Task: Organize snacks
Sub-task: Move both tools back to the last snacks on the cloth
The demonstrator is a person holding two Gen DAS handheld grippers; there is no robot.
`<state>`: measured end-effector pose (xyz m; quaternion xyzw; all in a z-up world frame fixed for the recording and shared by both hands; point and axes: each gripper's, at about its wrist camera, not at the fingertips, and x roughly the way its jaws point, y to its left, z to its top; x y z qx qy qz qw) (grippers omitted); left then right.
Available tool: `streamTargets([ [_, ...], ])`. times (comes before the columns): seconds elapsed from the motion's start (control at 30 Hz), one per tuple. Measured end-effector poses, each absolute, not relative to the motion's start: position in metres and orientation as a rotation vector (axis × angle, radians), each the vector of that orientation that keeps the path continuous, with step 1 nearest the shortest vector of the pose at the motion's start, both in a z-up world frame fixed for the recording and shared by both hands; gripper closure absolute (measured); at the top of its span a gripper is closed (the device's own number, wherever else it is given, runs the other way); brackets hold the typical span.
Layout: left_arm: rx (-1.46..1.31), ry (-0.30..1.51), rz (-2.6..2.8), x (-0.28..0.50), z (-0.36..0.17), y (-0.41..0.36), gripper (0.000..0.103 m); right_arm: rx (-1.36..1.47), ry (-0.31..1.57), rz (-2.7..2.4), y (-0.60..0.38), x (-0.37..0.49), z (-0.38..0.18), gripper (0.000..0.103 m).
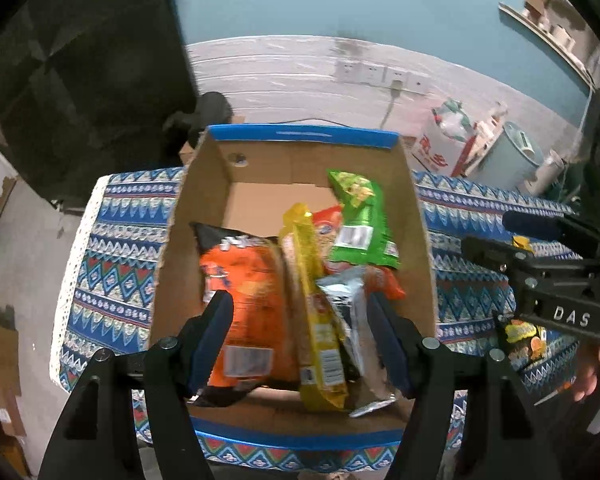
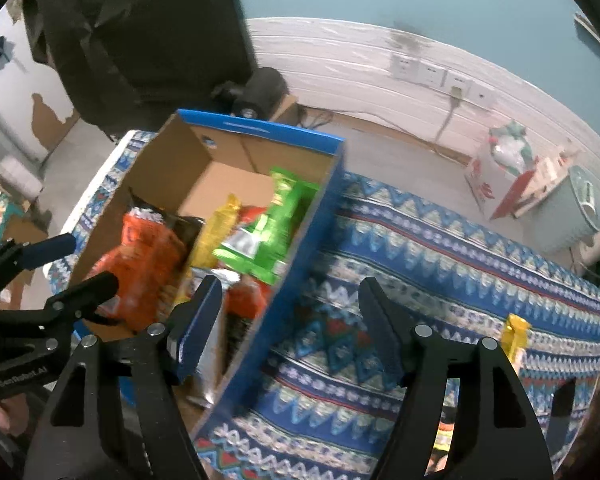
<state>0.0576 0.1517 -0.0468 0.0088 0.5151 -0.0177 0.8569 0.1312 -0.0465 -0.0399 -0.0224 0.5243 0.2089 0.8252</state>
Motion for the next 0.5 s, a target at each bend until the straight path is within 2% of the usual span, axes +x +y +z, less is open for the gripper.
streamTargets([
  [0.5,0.098,1.129,-0.171,0.053,-0.055,0.071,0.032,0.023,1.137,0.325,-0.142,0.116,-0.063,0.032],
])
